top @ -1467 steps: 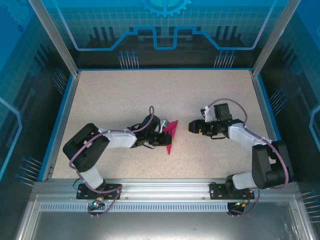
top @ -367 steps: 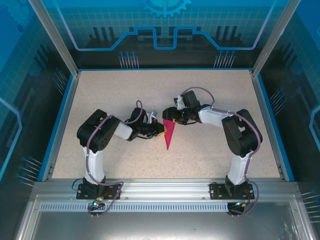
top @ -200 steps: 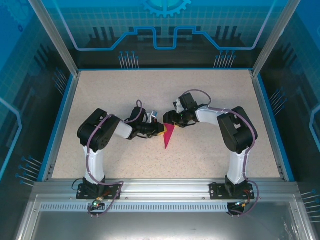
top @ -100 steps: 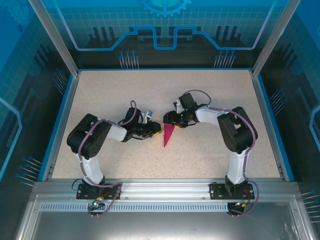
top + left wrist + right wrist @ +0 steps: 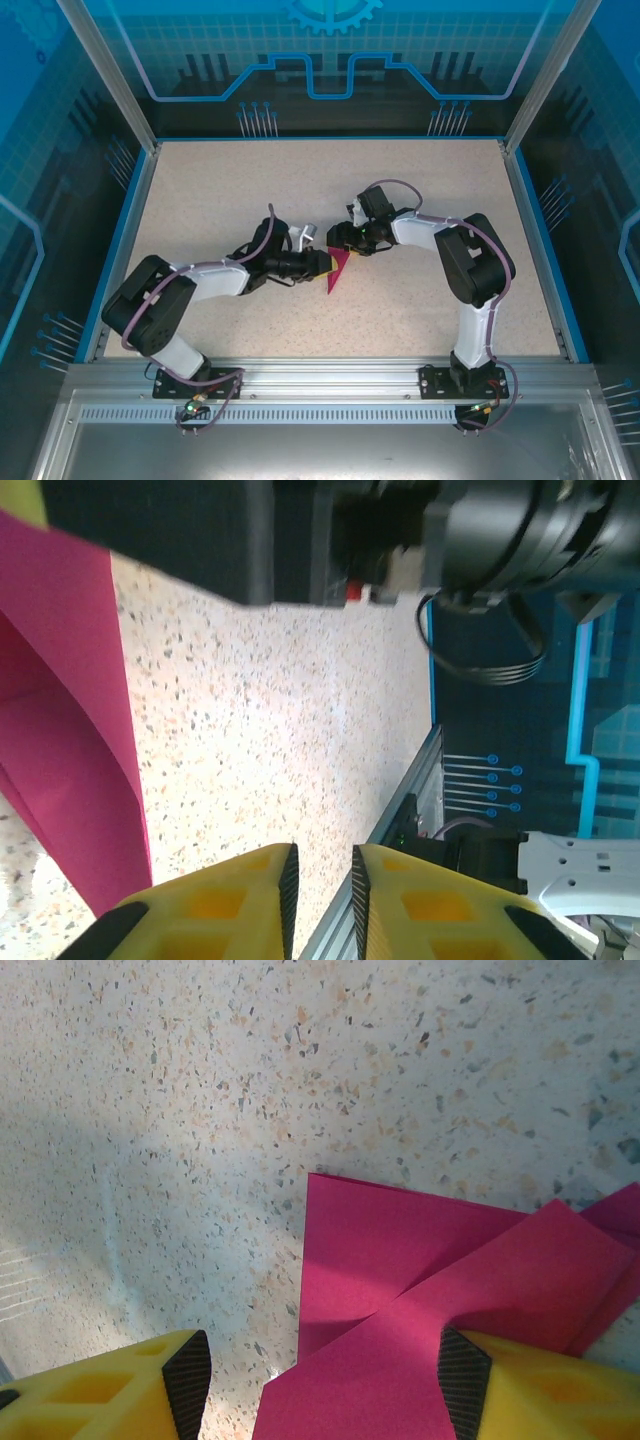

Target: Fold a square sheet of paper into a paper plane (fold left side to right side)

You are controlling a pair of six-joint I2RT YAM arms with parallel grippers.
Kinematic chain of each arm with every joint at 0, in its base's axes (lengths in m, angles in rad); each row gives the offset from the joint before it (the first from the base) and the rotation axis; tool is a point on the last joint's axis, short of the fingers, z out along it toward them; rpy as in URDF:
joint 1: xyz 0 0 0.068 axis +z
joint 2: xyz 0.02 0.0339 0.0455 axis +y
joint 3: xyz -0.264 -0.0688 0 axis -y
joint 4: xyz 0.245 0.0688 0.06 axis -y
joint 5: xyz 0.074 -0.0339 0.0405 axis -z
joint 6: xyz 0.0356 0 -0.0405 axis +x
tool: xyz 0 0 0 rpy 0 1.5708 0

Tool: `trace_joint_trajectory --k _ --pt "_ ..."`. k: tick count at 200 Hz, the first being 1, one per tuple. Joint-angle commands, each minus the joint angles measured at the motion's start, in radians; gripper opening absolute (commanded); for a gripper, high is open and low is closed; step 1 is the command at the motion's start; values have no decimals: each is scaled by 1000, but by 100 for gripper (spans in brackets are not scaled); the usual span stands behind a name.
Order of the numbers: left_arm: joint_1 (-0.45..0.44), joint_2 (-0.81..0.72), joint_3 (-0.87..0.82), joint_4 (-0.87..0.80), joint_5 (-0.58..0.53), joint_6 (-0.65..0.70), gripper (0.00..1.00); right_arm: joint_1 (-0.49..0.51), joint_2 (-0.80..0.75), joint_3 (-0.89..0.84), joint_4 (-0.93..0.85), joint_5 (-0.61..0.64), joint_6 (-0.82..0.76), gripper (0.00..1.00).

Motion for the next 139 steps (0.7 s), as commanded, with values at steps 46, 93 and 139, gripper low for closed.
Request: trace_joint_trajectory --k 46,93,139 --pt "-17 167 60 70 14 -54 25 -1 43 -25 -74 29 5 66" --pt "-19 219 35 68 -4 -66 25 -1 39 -25 -77 32 3 66" --pt "-21 249 17 60 -25 -79 26 -1 37 -29 -77 36 3 65"
